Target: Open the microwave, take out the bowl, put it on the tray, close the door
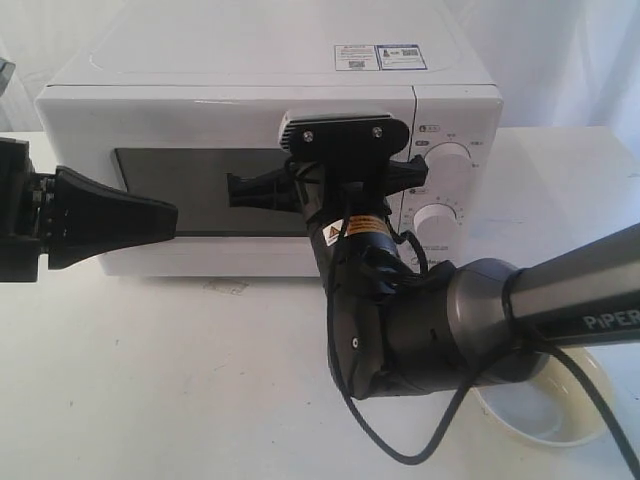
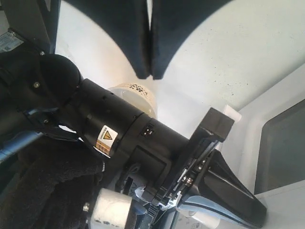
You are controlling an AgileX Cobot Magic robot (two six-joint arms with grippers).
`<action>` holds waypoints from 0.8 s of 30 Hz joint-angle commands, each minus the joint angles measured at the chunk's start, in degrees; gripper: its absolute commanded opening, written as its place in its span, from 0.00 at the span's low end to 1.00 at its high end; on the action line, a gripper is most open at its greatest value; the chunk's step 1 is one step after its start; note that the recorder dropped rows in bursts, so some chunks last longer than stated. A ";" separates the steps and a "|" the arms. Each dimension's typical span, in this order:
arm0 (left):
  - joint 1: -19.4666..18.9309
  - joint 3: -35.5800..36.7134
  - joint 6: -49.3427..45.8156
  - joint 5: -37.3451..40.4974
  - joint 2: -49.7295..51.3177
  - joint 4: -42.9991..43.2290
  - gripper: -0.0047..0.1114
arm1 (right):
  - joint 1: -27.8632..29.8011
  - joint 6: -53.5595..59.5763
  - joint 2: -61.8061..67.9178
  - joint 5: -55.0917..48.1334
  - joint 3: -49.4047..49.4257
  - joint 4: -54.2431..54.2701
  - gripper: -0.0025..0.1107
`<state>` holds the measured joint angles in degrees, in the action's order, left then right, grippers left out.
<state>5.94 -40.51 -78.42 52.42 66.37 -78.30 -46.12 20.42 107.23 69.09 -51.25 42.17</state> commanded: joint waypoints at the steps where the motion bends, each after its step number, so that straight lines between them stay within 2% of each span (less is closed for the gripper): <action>1: 0.13 -0.18 0.34 -0.03 -0.57 -0.51 0.04 | 2.28 0.35 0.29 0.87 -1.28 3.89 0.02; 11: 0.13 -0.18 0.21 -0.29 -0.57 -0.51 0.04 | -4.75 0.49 -5.97 0.87 6.97 4.32 0.02; 20: 0.13 -0.18 0.21 -0.29 -0.57 -0.51 0.04 | -5.82 0.49 -8.27 0.87 11.62 4.62 0.02; 24: 0.13 -0.18 0.21 -0.29 -0.57 -0.51 0.04 | -8.35 0.32 -8.27 0.87 13.35 4.13 0.02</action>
<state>5.94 -40.51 -78.42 51.40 66.37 -78.16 -52.78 20.54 99.43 69.21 -39.00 46.55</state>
